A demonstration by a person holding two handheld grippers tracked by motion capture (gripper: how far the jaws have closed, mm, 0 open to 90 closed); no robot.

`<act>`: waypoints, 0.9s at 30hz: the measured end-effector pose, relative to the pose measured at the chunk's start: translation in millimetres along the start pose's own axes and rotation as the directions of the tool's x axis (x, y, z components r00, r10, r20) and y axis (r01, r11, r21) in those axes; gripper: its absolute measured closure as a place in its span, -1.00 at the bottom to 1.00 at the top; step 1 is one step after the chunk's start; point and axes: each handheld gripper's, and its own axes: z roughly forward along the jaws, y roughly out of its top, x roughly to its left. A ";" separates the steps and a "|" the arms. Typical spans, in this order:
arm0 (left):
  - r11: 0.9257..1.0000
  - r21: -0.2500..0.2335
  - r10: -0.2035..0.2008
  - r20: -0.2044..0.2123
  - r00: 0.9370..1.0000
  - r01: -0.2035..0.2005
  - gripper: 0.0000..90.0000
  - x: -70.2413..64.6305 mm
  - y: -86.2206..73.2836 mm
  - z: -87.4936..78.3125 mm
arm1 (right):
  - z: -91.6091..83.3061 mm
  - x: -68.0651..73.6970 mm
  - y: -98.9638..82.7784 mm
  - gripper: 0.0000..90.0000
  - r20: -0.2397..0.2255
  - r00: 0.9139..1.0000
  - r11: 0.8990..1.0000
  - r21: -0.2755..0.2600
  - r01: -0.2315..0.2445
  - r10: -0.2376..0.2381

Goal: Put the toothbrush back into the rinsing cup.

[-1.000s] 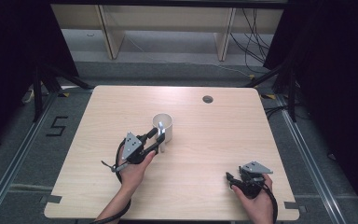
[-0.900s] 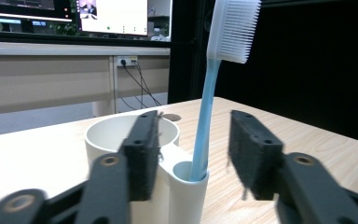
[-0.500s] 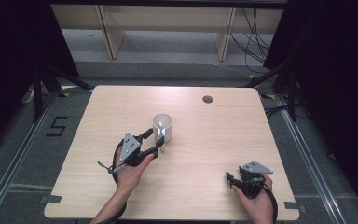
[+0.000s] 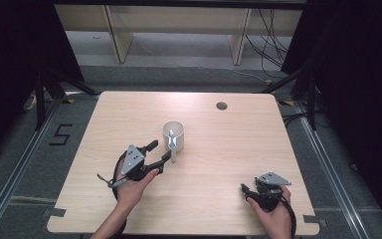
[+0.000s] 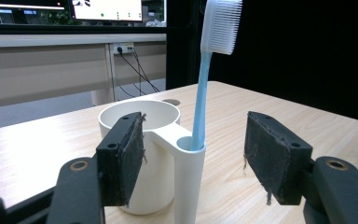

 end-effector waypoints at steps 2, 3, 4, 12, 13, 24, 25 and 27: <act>1.000 0.018 0.018 0.007 1.000 -0.018 -0.18 2.3 1.0 -4.4 | 0.0 0.0 0.0 -0.11 0.000 1.000 1.000 0.000 0.000 0.000; 1.000 0.011 0.017 0.010 1.000 -0.017 -0.18 3.4 0.8 -5.4 | 0.0 0.0 0.0 -0.11 0.000 1.000 1.000 0.000 0.000 0.000; 1.000 0.011 0.017 0.010 1.000 -0.017 -0.18 3.4 0.8 -5.4 | -0.2 0.1 0.0 -0.11 0.000 1.000 1.000 0.002 -0.002 0.002; 0.999 0.040 0.014 0.004 1.000 -0.014 -0.18 12.9 0.8 -17.4 | -0.4 0.2 0.1 -0.11 0.002 1.000 1.000 0.003 -0.002 0.002; 0.999 0.042 0.019 0.003 1.000 -0.019 -0.18 14.0 0.6 -18.5 | -0.3 0.1 0.1 -0.11 0.001 1.000 1.000 0.002 0.000 0.000; 0.995 0.095 0.038 0.006 0.999 -0.039 -0.18 27.5 -1.2 -31.4 | -0.4 0.1 0.1 -0.11 0.001 1.000 1.000 0.002 0.000 0.000; 0.993 0.108 0.040 0.014 0.999 -0.042 -0.18 32.0 -2.7 -35.3 | -0.4 0.1 0.1 -0.11 0.002 1.000 1.000 0.002 0.000 0.000; 0.991 0.125 0.041 0.010 0.999 -0.042 -0.19 34.1 -3.2 -38.3 | -0.4 0.1 0.1 -0.11 0.002 1.000 1.000 0.002 0.000 0.000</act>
